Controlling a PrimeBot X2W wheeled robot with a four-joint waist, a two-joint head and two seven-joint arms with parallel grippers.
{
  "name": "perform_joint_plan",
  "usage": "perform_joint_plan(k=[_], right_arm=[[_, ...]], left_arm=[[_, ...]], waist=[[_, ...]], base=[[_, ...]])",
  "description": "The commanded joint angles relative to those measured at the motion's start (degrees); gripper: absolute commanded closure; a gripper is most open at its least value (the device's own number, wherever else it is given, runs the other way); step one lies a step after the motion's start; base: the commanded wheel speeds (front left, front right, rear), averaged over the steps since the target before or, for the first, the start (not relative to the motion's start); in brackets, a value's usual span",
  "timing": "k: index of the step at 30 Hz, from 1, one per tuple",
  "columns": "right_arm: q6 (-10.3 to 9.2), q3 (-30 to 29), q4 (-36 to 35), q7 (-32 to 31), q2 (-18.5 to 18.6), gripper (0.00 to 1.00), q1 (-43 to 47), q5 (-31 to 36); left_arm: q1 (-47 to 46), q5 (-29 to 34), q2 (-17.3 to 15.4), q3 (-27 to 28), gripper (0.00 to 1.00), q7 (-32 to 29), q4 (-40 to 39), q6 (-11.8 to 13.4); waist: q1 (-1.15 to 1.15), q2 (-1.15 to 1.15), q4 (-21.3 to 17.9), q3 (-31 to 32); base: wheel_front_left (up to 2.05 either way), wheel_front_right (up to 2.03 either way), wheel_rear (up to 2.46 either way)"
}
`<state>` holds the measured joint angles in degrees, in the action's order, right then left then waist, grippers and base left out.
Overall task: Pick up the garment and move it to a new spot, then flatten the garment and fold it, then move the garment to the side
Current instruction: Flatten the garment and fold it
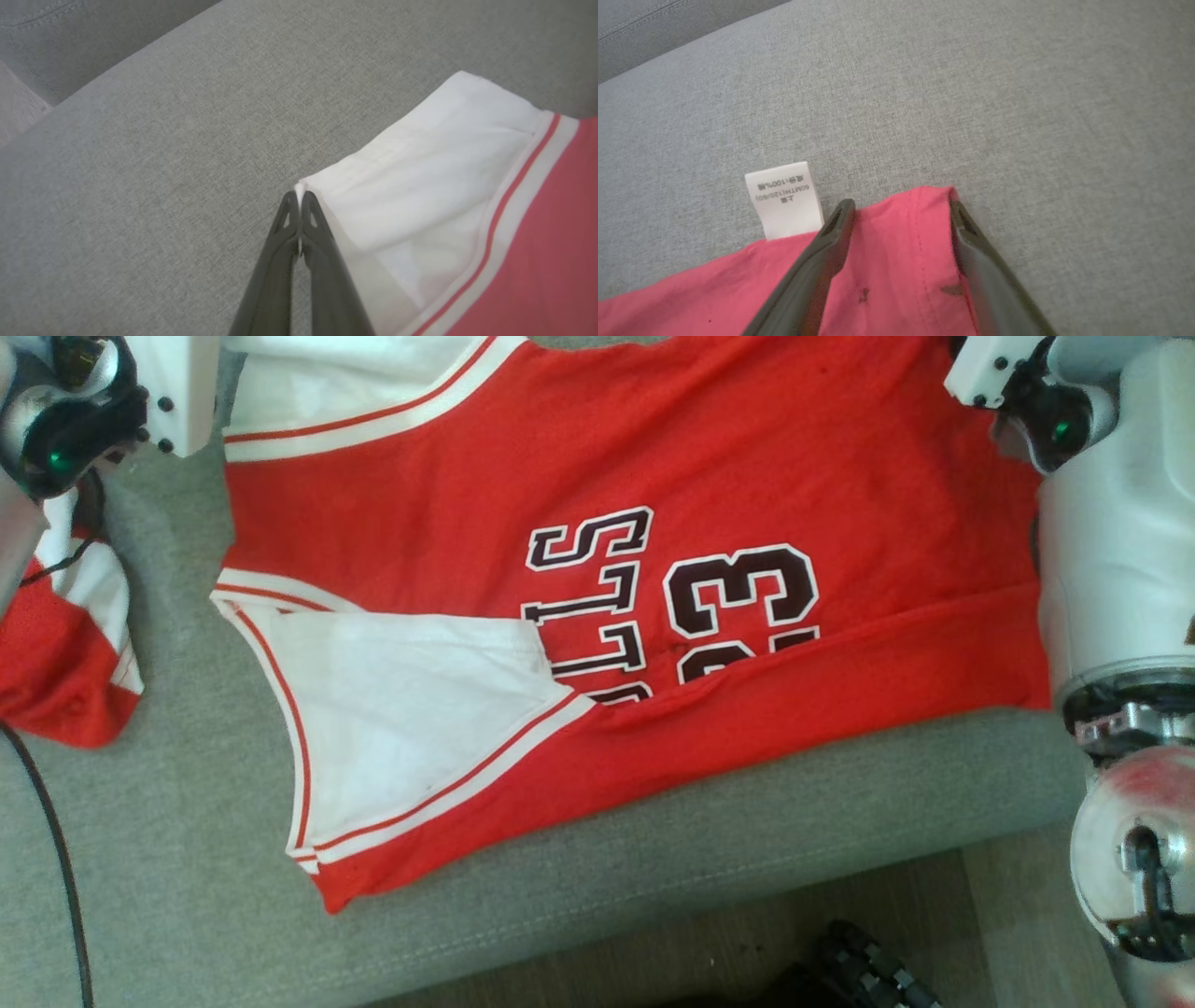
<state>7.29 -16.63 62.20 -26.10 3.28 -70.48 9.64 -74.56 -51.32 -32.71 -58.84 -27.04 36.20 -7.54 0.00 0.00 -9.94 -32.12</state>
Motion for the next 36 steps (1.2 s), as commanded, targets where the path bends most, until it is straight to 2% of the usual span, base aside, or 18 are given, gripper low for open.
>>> perform_joint_plan(k=[1, 10, 11, 12, 14, 15, 16, 20, 30, 36], right_arm=[[0.2, 0.46, -1.55, -0.18, -0.4, 0.0, -1.93, 0.91], [0.2, -3.47, 0.3, 0.36, -0.4, 0.0, -4.42, 5.71], [0.2, -3.88, 0.38, 0.41, -0.4, 0.07, -4.62, 6.21], [0.2, -4.32, 0.33, 0.47, -0.4, 0.35, -4.8, 6.83], [0.2, -5.2, 0.34, 0.57, -0.4, 0.62, -5.16, 7.77], [0.2, -5.58, 0.39, 0.76, -0.4, 0.92, -5.35, 8.06], [0.2, -5.88, 0.54, 0.94, -0.4, 1.0, -5.52, 8.29], [0.2, -6.57, 1.29, 2.33, -0.4, 1.0, -6.38, 8.62], [0.2, -8.16, 2.2, 8.3, -0.03, 1.0, -8.87, 6.97], [0.2, -7.49, 3.28, 11.69, 2.53, 1.0, -10.04, 5.52]], left_arm=[[-3.4, -0.29, -2.29, 1.97, 1.0, 0.45, -1.18, 0.06], [-3.95, -2.19, -2.26, 0.41, 1.0, 1.24, -0.63, 0.06], [-3.98, -2.39, -2.27, 0.25, 1.0, 1.32, -0.52, 0.06], [-4.03, -2.55, -2.3, 0.06, 1.0, 1.39, -0.43, 0.06], [-4.19, -2.79, -2.33, -0.3, 1.0, 1.62, -0.29, 0.06], [-4.27, -2.92, -2.37, -0.48, 1.0, 1.76, -0.2, 0.06], [-4.35, -3.02, -2.42, -0.66, 1.0, 1.94, -0.11, 0.06], [-4.67, -3.31, -2.7, -1.28, 1.0, 4.55, -0.38, 0.06], [-7.05, -2.01, -4.08, -1.72, 1.0, 20.02, -0.85, 0.06], [-7.45, -6.48, -2.8, 0.33, 1.0, 24.77, 0.49, 0.06]], waist=[[0.0, 0.0, 0.09, -0.05], [0.0, 0.0, 0.77, -0.49], [0.0, 0.0, 0.79, -0.54], [0.0, 0.0, 0.81, -0.59], [0.0, 0.0, 0.91, -0.69], [0.0, 0.0, 0.95, -0.72], [0.0, 0.0, 0.99, -0.73], [0.0, 0.0, 1.14, -0.52], [0.0, 0.0, 1.77, 0.9], [0.0, 0.0, 3.05, 2.15]], base=[[0.0, 0.0, 0.0], [0.0, 0.0, 0.0], [0.0, 0.0, 0.0], [0.0, 0.0, 0.0], [0.0, 0.0, 0.0], [0.0, 0.0, 0.0], [0.0, 0.0, 0.0], [0.0, 0.0, 0.0], [0.0, 0.0, 0.0], [0.0, 0.0, 0.0]])
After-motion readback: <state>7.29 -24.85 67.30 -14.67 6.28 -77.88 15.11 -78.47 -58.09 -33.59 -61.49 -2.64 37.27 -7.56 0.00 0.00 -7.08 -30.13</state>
